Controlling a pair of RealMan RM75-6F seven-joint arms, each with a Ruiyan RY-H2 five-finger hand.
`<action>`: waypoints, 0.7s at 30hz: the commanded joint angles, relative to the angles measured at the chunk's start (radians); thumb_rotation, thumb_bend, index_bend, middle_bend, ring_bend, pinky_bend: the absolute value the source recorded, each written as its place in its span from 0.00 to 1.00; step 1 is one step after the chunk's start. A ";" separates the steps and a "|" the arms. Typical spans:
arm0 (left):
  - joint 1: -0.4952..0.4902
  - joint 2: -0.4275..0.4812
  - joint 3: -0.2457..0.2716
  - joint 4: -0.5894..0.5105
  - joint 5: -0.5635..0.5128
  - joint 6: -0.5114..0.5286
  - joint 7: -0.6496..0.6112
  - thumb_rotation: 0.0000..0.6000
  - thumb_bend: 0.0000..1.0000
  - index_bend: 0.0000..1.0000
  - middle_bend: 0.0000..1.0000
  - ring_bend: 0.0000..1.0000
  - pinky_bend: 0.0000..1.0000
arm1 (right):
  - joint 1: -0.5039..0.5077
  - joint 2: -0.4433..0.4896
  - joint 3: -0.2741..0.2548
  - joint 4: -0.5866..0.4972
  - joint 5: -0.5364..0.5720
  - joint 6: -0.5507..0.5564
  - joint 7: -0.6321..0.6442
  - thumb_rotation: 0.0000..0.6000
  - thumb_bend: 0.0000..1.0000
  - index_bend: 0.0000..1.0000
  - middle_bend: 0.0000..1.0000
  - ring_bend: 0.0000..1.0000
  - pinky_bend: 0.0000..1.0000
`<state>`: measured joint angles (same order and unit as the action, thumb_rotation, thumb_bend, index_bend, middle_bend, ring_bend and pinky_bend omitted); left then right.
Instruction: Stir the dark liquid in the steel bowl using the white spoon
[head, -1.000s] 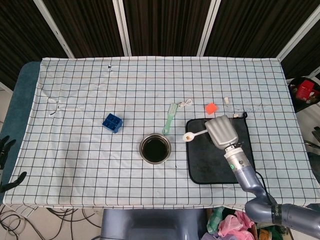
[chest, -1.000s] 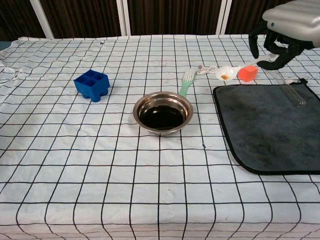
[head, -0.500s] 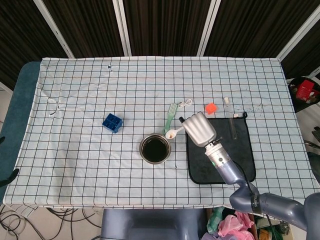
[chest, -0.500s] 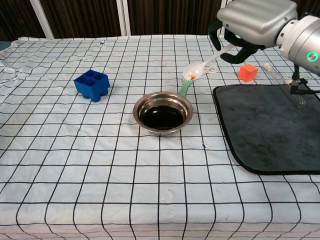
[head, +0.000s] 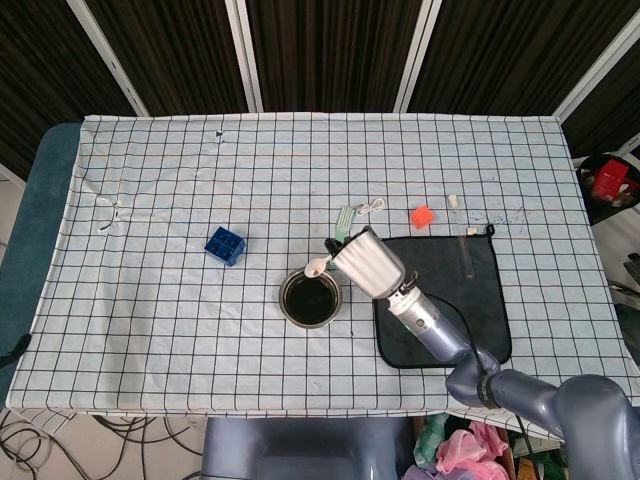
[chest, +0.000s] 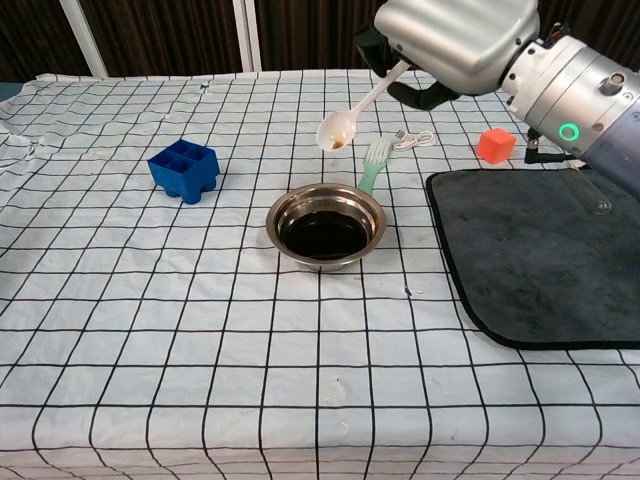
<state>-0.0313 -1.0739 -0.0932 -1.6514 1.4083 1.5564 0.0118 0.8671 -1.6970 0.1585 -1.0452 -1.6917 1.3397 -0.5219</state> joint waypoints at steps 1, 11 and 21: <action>-0.001 -0.003 -0.004 -0.001 -0.008 -0.003 0.007 1.00 0.22 0.10 0.01 0.00 0.02 | 0.006 -0.029 -0.033 0.042 -0.039 0.019 0.014 1.00 0.40 0.64 0.88 1.00 1.00; 0.003 -0.002 -0.010 -0.002 -0.015 0.004 0.007 1.00 0.22 0.10 0.01 0.00 0.02 | 0.019 -0.128 -0.057 0.187 -0.090 0.065 0.043 1.00 0.40 0.64 0.88 1.00 1.00; 0.003 -0.004 -0.013 0.001 -0.018 0.004 0.006 1.00 0.22 0.10 0.01 0.00 0.02 | 0.004 -0.199 -0.094 0.307 -0.114 0.098 0.092 1.00 0.40 0.65 0.88 1.00 1.00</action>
<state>-0.0277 -1.0774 -0.1067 -1.6504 1.3903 1.5610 0.0173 0.8767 -1.8839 0.0721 -0.7517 -1.8024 1.4333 -0.4372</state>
